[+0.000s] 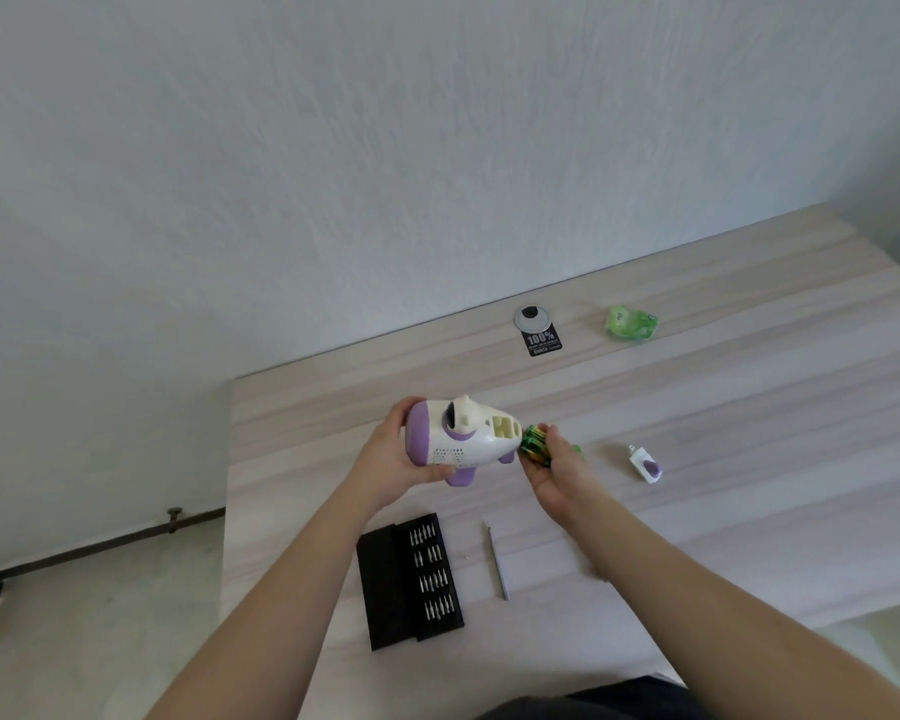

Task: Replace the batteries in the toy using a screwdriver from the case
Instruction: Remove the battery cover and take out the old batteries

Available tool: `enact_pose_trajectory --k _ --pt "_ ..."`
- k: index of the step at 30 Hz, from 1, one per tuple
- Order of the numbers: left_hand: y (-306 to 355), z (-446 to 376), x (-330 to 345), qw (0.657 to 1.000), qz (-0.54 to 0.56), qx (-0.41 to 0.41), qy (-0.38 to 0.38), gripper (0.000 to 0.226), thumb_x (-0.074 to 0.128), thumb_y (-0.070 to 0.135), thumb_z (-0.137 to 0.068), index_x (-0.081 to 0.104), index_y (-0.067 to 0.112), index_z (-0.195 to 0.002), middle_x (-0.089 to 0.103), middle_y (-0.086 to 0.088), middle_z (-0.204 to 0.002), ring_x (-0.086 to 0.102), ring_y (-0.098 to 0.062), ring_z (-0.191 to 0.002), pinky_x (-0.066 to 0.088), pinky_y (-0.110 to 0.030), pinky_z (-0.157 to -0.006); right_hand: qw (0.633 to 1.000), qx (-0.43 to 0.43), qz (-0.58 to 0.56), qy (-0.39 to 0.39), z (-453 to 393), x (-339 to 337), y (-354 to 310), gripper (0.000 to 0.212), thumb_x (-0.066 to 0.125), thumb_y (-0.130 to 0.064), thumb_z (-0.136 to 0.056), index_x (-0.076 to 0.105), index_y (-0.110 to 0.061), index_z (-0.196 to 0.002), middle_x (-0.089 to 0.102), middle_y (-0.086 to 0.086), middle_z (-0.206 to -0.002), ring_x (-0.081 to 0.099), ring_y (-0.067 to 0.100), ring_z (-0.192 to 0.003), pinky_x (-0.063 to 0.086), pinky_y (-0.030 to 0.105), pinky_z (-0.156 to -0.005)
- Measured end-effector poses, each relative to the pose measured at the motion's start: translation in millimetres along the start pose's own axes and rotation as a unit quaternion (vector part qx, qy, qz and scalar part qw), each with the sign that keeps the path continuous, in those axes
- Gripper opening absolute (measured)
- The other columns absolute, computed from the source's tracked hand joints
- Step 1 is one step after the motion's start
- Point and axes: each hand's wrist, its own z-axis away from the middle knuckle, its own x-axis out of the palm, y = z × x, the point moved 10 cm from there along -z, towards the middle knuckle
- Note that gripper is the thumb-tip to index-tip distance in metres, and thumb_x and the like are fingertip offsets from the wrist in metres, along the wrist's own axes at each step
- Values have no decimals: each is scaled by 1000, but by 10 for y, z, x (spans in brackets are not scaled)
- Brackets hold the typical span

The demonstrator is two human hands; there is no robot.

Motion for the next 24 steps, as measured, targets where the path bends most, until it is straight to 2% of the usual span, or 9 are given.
enact_pose_trajectory --k 2,4,6,9,12,15,17,21,24 --pt "-54 -82 14 999 -42 9 -17 100 93 39 -45 39 38 -129 58 17 -121 56 -6 -111 49 -29 -89 1000 -10 10 6 -41 -20 -23 20 45 -21 -102 55 -4 -95 59 14 -100 60 20 -85 52 33 -76" --pt "-45 -178 44 998 -47 8 -41 97 93 27 -49 40 37 -129 60 14 -118 59 -13 -108 51 -32 -87 1000 -23 13 13 -59 -49 -35 20 45 -21 -102 55 -4 -97 59 15 -101 61 21 -87 52 32 -72" --pt "16 -313 73 996 -55 16 -69 91 92 14 -53 43 36 -126 61 13 -114 60 -14 -105 53 -34 -88 998 -43 40 18 -59 -87 -27 19 46 -20 -101 55 -4 -99 58 16 -105 61 21 -91 51 34 -79" --pt "107 -524 152 987 -76 38 -134 84 89 8 -53 48 36 -121 63 8 -112 61 -16 -105 56 -41 -87 993 -74 86 40 -16 -194 -19 20 47 -18 -100 56 -3 -109 56 16 -110 59 23 -100 50 36 -90" --pt "111 -697 212 975 -112 46 -188 90 89 8 -52 47 34 -127 63 5 -116 60 -16 -108 54 -36 -89 990 -81 102 55 -5 -285 -12 25 49 -15 -100 55 -1 -119 56 18 -118 57 28 -112 48 40 -98" --pt "113 -842 279 960 -153 65 -224 88 90 16 -47 51 36 -123 64 6 -111 63 -16 -105 56 -34 -83 983 -76 158 43 3 -292 13 12 50 -9 -98 57 -5 -107 56 18 -120 56 28 -111 46 44 -102" --pt "98 -915 301 957 -155 61 -237 86 89 15 -47 53 38 -121 65 11 -108 63 -13 -101 56 -31 -80 985 -65 153 44 21 -291 27 10 50 -11 -98 59 -7 -99 57 18 -117 58 28 -109 48 42 -100" --pt "-73 -999 268 964 -140 25 -223 106 91 17 -52 39 38 -142 61 12 -120 58 -11 -109 51 -31 -91 990 -44 132 37 -1 -285 -16 15 49 -16 -100 59 -5 -102 58 19 -113 60 26 -101 51 36 -86" --pt "-182 -958 240 975 -100 12 -198 99 90 15 -61 38 34 -143 61 7 -124 58 -14 -111 48 -26 -87 983 -40 175 26 -32 -273 -75 19 47 -16 -101 56 -2 -110 57 21 -115 61 26 -97 49 36 -88"
